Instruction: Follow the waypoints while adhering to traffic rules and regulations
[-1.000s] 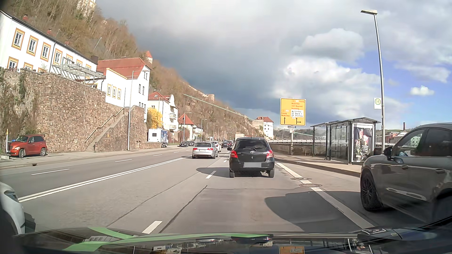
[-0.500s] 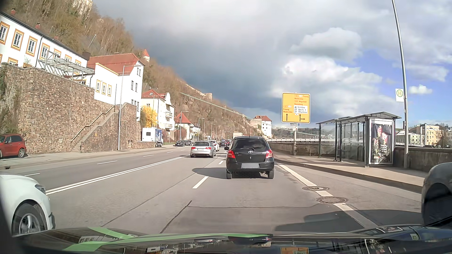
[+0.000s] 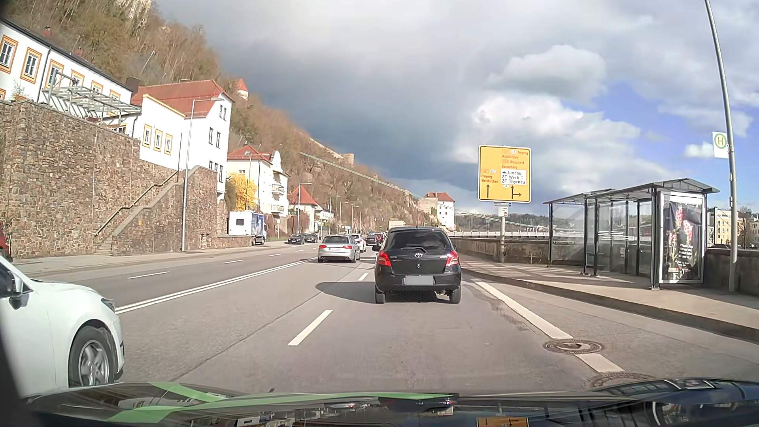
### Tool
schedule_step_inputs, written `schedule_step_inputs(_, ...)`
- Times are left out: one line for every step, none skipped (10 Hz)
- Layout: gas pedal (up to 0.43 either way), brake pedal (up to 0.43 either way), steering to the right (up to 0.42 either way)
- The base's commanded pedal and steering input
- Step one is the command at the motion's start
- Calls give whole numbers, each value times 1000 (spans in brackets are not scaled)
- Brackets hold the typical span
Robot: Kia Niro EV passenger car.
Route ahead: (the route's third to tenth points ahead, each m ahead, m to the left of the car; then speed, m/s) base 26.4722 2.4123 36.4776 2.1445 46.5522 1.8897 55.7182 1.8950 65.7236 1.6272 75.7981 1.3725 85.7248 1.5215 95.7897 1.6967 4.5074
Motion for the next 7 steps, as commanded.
schedule_step_inputs(0,98,7)
schedule_step_inputs(0,104,7)
schedule_step_inputs(0,98,8)
schedule_step_inputs(0,98,7)
schedule_step_inputs(0,104,7)
schedule_step_inputs(0,122,7)
schedule_step_inputs(0,134,7)
